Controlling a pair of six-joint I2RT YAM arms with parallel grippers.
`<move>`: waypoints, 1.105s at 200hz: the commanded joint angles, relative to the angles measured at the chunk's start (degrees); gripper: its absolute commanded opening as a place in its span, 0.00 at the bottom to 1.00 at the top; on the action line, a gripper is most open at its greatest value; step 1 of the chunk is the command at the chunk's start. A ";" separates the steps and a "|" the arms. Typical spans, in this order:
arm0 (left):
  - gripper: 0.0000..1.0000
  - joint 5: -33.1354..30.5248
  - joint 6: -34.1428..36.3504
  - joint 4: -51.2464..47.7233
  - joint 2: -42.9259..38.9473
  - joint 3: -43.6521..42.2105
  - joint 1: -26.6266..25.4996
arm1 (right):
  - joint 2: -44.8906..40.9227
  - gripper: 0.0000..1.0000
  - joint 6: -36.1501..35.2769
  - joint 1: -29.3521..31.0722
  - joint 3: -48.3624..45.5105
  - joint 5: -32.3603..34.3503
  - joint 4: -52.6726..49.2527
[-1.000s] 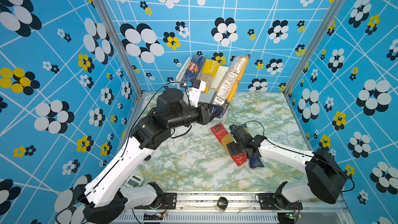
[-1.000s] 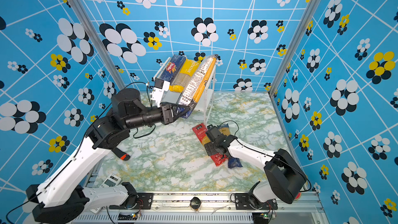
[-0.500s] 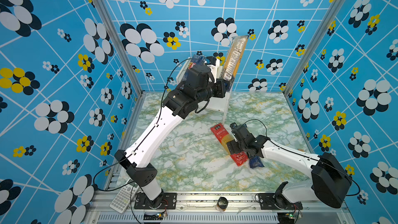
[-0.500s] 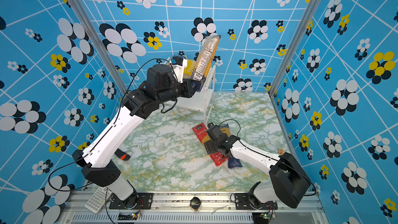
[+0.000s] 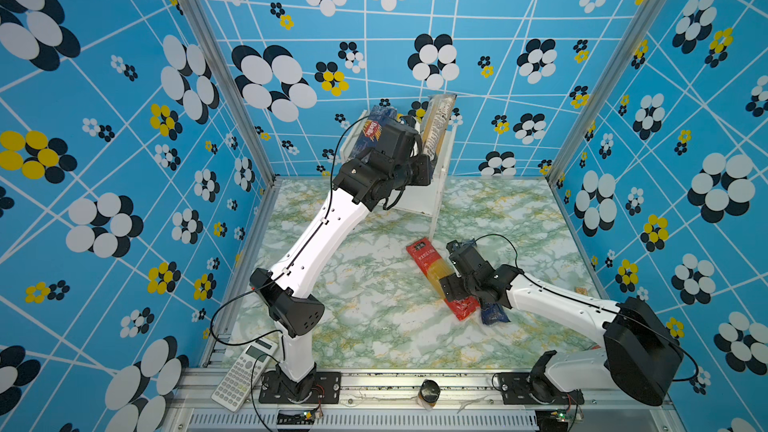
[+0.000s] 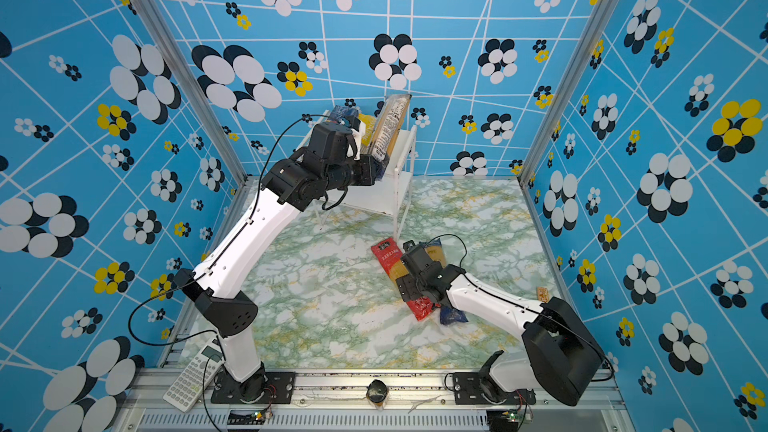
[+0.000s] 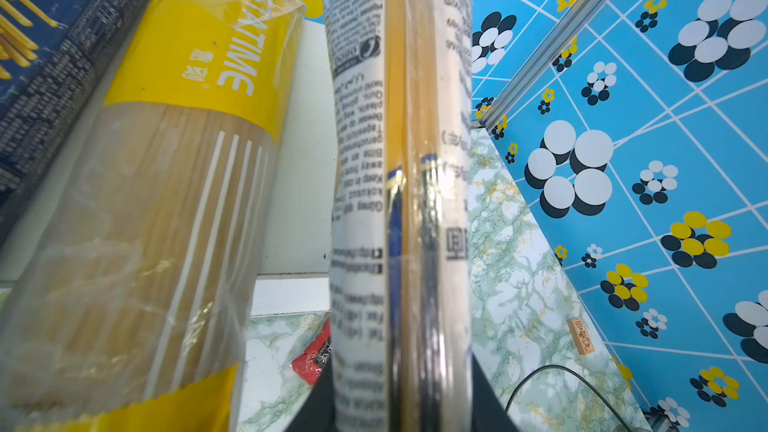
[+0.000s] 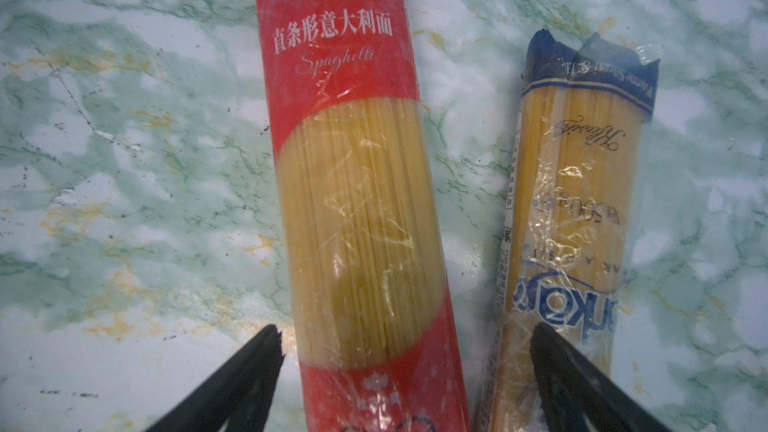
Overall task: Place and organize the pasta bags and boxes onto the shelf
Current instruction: 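Lower the clear bag beside the yellow PASTATIME bag and open the left gripper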
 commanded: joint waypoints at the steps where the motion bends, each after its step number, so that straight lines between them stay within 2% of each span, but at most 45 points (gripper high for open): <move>1: 0.00 -1.50 1.94 8.72 -0.95 4.92 0.38 | -0.34 0.96 1.39 -0.36 -0.63 0.51 0.55; 35: 0.00 -2.99 2.02 8.60 0.57 5.31 0.37 | -0.09 0.96 1.35 -0.36 -0.78 0.59 0.62; 41: 0.05 -3.29 2.04 8.71 0.78 5.36 0.38 | -0.04 0.96 1.38 -0.35 -0.77 0.72 0.66; 48: 0.07 -3.99 2.20 8.76 1.05 5.38 0.30 | -0.05 0.96 1.34 -0.37 -0.76 0.69 0.72; 102: 0.11 -6.92 2.29 9.34 2.81 5.34 0.21 | 0.19 0.96 1.43 -0.36 -0.95 0.68 0.69; 153: 0.17 -7.14 2.27 10.53 4.02 5.29 0.23 | -0.86 0.96 1.68 -0.34 -1.53 1.56 0.17; 221: 0.31 -7.06 1.58 10.27 4.66 5.12 0.29 | -3.76 0.96 2.12 -0.36 -2.64 1.14 -0.02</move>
